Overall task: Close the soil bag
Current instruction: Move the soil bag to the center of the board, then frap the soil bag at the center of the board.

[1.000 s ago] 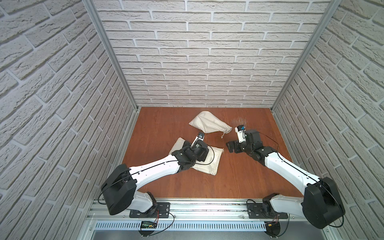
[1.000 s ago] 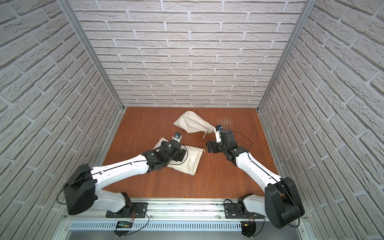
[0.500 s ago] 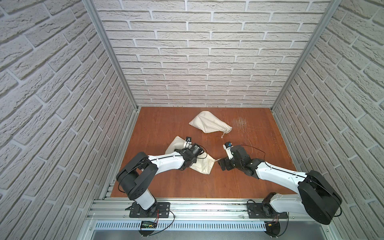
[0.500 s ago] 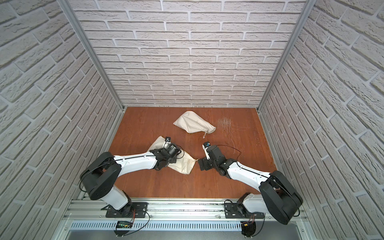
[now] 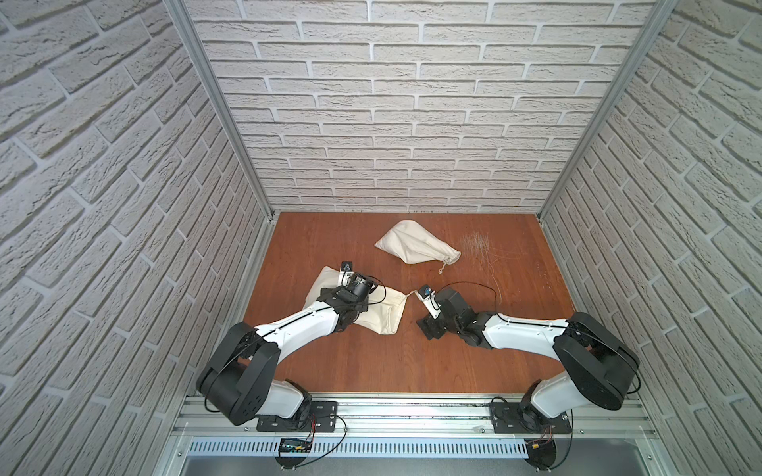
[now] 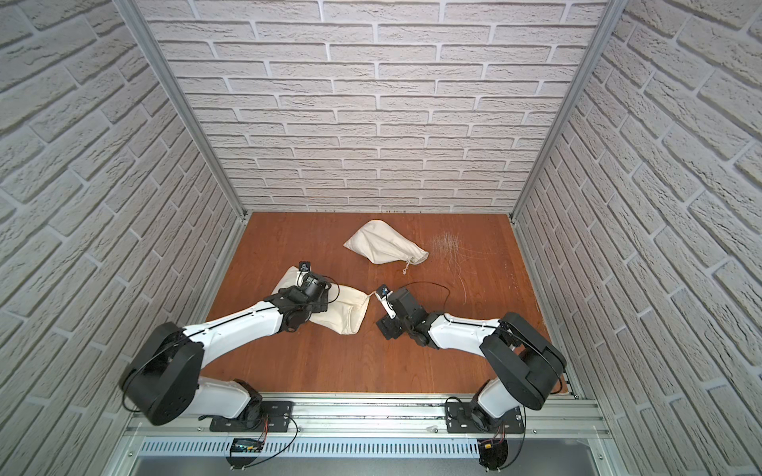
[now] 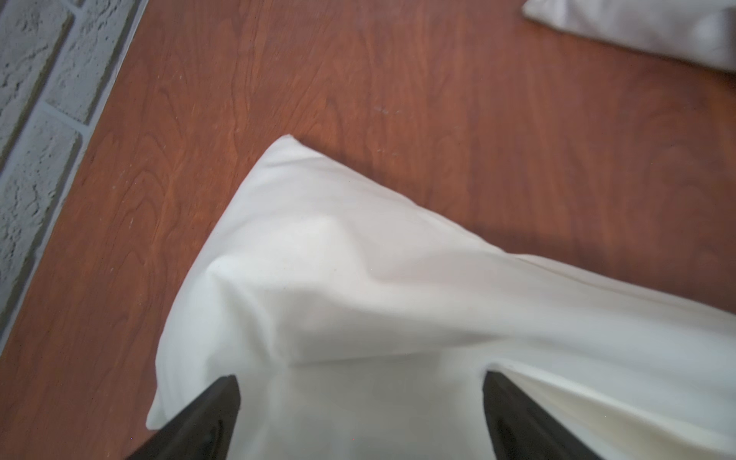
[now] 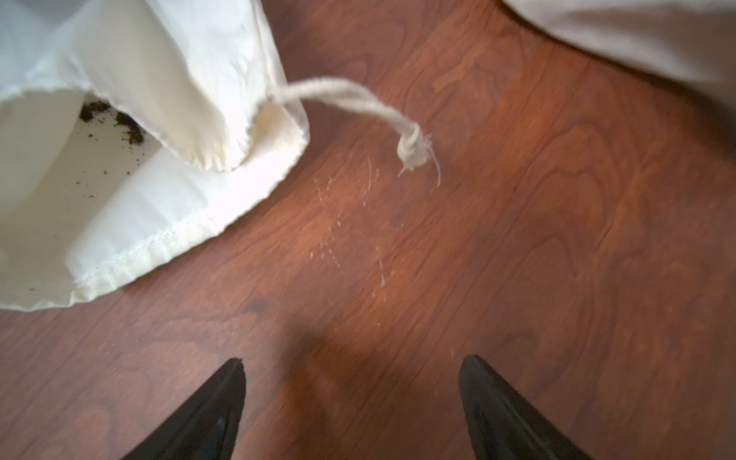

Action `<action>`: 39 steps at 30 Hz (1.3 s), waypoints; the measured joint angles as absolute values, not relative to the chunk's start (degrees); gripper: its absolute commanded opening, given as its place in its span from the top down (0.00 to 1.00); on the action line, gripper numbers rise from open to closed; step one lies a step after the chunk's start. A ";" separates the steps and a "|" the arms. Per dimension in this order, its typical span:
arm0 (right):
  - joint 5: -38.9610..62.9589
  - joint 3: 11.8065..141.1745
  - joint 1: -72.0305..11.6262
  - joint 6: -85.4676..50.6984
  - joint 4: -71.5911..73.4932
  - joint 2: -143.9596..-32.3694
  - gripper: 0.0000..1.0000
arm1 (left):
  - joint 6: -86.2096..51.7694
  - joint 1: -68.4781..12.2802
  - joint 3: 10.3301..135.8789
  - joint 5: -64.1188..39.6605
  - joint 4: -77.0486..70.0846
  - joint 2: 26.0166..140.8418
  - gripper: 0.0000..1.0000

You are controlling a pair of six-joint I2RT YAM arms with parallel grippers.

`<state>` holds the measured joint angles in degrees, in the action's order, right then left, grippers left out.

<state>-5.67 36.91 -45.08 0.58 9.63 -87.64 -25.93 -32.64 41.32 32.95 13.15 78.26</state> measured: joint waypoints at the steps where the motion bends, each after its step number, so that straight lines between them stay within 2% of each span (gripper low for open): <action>1: -5.72 37.01 -44.95 1.89 10.50 -87.74 0.20 | -25.67 -33.54 41.06 33.01 13.17 77.06 0.01; 4: -5.10 38.76 -43.72 5.82 12.84 -90.11 0.25 | -25.39 -35.70 40.86 33.06 13.43 74.65 0.02; 11: 1.61 43.46 -37.95 9.78 17.61 -97.23 0.29 | -24.84 -39.57 40.01 34.15 13.63 71.13 0.01; 16: 5.82 47.99 -37.71 11.09 18.92 -102.21 0.31 | -24.43 -41.41 39.86 34.54 13.45 70.96 0.02; 18: 7.27 49.06 -37.71 11.44 19.18 -103.35 0.36 | -24.45 -41.80 39.59 34.52 12.73 70.96 0.02; 24: 10.41 49.67 -37.21 12.12 20.23 -104.47 0.64 | -24.38 -43.55 39.33 35.20 11.35 71.48 0.01; 28: 13.02 49.63 -37.06 12.25 20.82 -104.40 0.93 | -23.51 -46.48 40.23 36.73 11.20 73.52 0.02; 29: 13.45 49.52 -37.06 12.05 20.95 -104.20 0.96 | -23.38 -47.11 40.47 37.15 11.09 73.82 0.02; 39: 13.56 45.21 -37.06 9.04 18.65 -91.18 0.97 | -20.49 -50.96 39.68 37.87 6.55 69.47 0.02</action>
<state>13.56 45.21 -37.06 9.04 18.65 -91.18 -20.49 -50.96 39.68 37.87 6.55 69.47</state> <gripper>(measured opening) 0.063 0.985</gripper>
